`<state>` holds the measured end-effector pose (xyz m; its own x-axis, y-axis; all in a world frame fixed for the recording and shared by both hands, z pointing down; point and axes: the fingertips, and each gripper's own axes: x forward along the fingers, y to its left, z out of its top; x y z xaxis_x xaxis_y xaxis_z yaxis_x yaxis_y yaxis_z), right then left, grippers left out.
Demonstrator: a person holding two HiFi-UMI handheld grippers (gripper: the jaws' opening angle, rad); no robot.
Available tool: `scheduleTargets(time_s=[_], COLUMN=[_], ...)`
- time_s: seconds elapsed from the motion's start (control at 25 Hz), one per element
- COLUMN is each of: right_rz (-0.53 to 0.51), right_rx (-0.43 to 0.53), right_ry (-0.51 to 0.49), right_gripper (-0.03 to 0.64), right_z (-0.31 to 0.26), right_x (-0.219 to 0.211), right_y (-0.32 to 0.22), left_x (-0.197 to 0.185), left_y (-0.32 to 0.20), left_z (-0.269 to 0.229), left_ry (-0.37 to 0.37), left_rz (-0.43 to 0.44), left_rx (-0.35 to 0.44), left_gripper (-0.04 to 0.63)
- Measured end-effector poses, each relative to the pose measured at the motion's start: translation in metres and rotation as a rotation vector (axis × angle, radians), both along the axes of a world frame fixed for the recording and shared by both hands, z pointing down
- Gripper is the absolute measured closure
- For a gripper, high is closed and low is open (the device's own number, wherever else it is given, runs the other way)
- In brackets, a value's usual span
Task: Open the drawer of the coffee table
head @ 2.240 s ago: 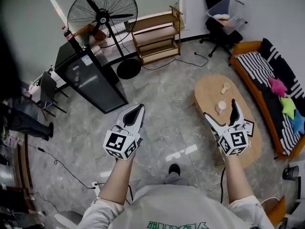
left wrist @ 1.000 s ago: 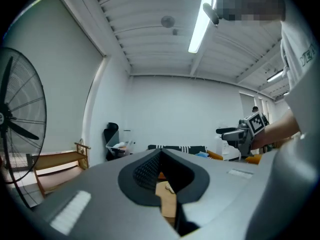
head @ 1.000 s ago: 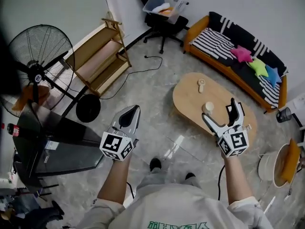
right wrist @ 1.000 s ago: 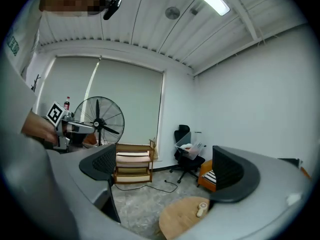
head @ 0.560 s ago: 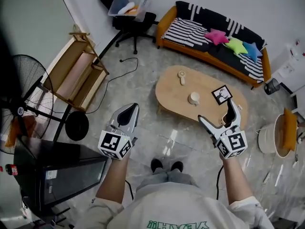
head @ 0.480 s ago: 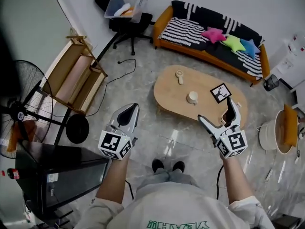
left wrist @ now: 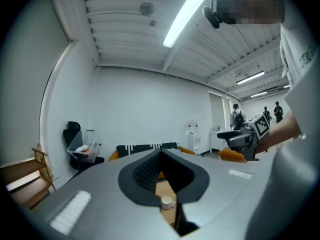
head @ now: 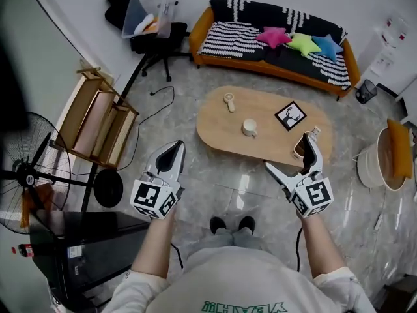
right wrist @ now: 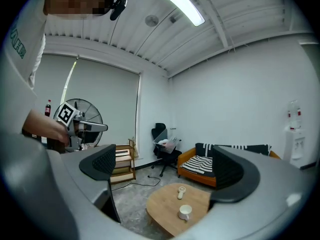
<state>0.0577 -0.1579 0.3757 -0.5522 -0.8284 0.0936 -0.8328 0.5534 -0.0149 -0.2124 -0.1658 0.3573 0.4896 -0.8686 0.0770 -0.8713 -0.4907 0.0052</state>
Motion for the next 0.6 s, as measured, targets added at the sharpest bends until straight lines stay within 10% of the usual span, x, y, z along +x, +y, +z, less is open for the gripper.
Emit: scheduleTargets(time_s=[0.6], right_rz=[0.023], right_rx=[-0.022], right_ry=[-0.007], right_gripper=[0.028], right_z=[0.018], right_x=[0.006], right_y=[0.004], left_x=[0.014], left_y=[-0.008], left_z=[0.004], left_ry=[-0.008], left_rz=[0.040], left_rx=[-0.007], left_gripper=[0.595])
